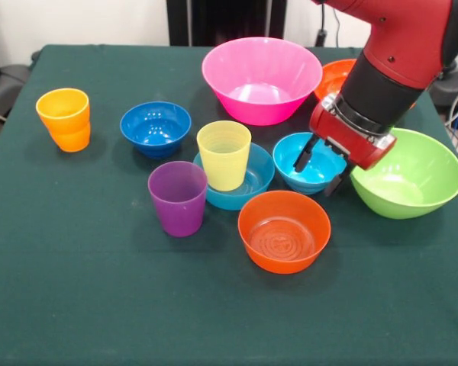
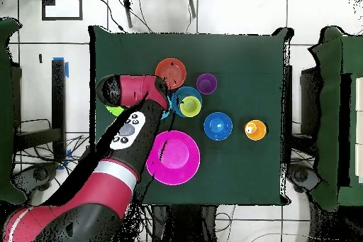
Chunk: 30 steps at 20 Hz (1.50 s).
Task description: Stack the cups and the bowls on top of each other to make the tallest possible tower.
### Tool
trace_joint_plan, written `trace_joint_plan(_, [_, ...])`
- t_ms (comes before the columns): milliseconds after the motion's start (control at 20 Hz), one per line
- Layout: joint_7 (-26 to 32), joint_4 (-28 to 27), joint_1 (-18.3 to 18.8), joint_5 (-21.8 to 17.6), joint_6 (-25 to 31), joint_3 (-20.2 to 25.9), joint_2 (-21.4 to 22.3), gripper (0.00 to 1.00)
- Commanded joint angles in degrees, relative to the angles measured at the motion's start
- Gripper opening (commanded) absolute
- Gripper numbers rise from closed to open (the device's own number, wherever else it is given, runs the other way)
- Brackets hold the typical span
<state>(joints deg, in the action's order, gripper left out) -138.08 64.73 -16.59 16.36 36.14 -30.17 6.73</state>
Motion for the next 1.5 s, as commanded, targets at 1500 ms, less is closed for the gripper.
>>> trace_joint_plan(1500, [-15.2,-4.8,-5.7,6.6,6.2,-1.2,-5.6,1.0])
